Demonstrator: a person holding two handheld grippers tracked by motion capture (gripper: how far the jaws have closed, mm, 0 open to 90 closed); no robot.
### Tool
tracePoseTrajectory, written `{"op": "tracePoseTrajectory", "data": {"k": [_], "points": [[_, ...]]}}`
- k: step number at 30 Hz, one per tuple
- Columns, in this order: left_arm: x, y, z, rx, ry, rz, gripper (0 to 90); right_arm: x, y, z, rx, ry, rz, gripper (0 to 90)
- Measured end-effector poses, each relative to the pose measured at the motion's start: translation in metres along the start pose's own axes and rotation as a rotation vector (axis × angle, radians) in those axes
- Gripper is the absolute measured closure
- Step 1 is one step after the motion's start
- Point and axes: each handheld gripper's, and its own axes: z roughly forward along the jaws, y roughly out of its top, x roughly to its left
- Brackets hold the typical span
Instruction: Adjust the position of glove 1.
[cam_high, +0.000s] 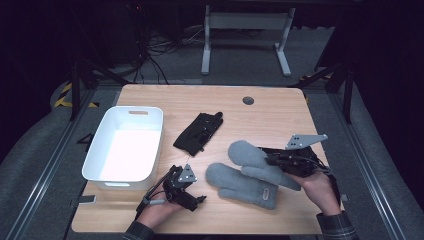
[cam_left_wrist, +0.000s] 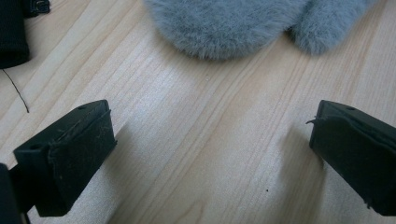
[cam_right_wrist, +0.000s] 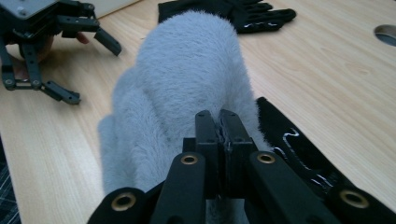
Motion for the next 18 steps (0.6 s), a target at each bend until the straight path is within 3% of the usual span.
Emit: {"op": "tracePoseTrajectory", "data": {"k": [18], "points": [[0.000,0.000,0.000,0.000,0.000,0.000,0.3,0.039,0.010,0.032,0.059,0.060,-0.041,88.5]]}}
